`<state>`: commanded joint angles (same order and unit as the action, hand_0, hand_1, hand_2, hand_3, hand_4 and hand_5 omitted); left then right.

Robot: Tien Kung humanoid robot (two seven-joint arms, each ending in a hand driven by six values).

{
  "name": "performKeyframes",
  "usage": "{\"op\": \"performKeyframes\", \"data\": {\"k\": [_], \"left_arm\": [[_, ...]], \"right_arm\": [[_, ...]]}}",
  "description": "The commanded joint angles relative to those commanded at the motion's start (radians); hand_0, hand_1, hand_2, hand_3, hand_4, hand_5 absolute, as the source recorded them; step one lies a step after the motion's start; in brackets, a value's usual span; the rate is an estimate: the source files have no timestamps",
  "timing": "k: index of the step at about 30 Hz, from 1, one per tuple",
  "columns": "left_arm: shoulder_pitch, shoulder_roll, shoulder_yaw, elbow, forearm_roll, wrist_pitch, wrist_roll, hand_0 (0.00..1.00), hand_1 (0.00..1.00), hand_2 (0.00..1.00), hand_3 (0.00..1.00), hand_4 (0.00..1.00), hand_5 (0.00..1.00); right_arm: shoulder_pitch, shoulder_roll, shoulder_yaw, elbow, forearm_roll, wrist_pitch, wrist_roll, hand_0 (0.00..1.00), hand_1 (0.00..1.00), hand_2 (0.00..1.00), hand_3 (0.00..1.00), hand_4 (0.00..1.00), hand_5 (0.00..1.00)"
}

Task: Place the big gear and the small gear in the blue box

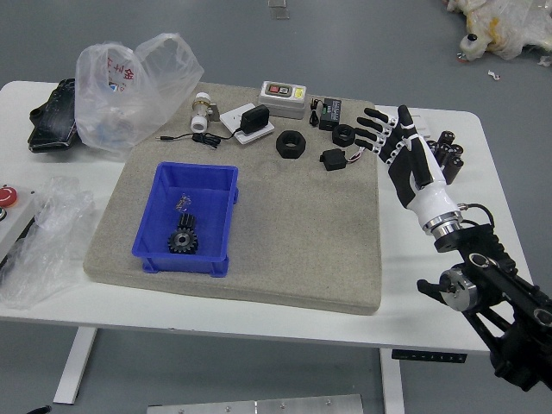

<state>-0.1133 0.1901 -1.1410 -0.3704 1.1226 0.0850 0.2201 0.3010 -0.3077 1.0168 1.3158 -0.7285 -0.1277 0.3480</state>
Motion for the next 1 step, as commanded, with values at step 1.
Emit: {"op": "performKeyframes", "data": {"k": [1], "left_arm": [[0.007,0.003,0.001,0.001,-0.003,0.001,-0.023,0.690,0.725,0.720,0.738,0.710,0.528]], "right_arm": [[0.001,0.000,0.006,-0.003,0.011,0.005,-0.002,0.909,0.860,0.868,0.861,0.998,0.998]]}}
